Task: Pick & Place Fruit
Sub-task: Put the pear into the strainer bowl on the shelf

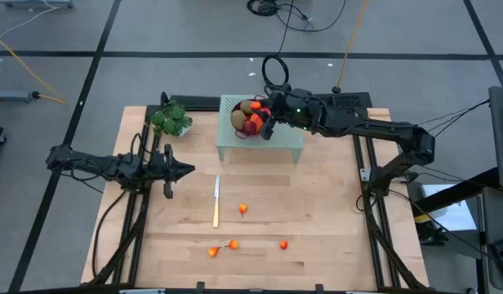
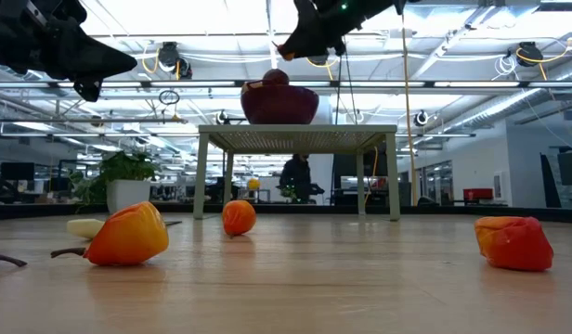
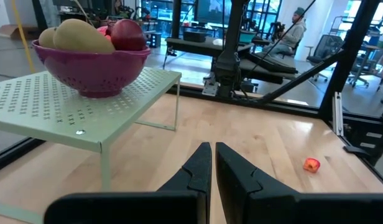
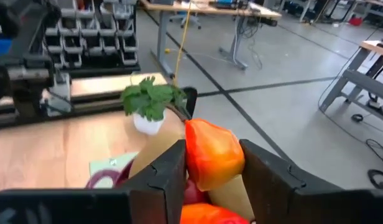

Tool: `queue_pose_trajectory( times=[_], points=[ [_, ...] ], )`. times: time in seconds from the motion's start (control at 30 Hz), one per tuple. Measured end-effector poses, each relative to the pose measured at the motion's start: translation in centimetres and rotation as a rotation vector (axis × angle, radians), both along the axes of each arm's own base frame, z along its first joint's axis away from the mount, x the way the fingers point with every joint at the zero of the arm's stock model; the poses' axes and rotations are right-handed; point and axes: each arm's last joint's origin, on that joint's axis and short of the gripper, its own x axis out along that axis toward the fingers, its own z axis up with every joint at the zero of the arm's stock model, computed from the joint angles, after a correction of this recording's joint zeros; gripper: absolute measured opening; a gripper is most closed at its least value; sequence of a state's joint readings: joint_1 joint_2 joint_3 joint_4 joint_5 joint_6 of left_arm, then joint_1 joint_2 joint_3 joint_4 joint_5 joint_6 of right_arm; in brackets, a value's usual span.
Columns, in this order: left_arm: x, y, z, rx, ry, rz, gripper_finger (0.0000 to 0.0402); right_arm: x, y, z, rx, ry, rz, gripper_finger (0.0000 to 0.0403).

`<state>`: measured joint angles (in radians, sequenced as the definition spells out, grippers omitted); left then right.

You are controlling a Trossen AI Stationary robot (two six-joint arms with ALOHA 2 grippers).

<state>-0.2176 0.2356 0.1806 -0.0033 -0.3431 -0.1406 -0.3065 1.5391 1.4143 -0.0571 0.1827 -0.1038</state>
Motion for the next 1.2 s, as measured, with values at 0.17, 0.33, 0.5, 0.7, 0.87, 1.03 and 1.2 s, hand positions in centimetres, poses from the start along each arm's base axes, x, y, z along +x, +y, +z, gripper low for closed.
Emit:
queue_pose_trajectory(
  times=[0.17, 0.33, 0.5, 0.7, 0.87, 1.03, 1.2],
  points=[
    [0.0, 0.0, 0.0, -0.003, -0.001, 0.000, 0.0021, 0.2, -0.7, -0.6, -0.001, 0.030, -0.013, 0.0132],
    [0.0, 0.0, 0.0, -0.004, -0.001, 0.000, 0.0021, 0.5, -1.2, -1.7, 0.037, 0.063, -0.028, 0.0132],
    [0.0, 0.0, 0.0, -0.004, -0.001, 0.000, 0.0021, 0.8, -1.2, -2.2, 0.042, 0.083, -0.025, 0.0132],
    [0.0, 0.0, 0.0, -0.001, 0.000, 0.000, 0.0021, 0.7, -1.1, -2.1, 0.057, 0.080, 0.020, 0.0132],
    [0.0, 0.0, 0.0, 0.000, 0.000, 0.000, 0.0021, 0.7, -1.0, -2.2, 0.062, 0.092, 0.022, 0.0132],
    [0.0, 0.0, 0.0, 0.000, 0.000, 0.000, 0.0021, 0.6, -1.0, -2.3, 0.073, 0.102, 0.019, 0.0132],
    [0.0, 0.0, 0.0, 0.000, 0.000, 0.000, 0.0021, 0.6, -1.0, -2.5, 0.097, 0.108, 0.021, 0.0132]
  ],
)
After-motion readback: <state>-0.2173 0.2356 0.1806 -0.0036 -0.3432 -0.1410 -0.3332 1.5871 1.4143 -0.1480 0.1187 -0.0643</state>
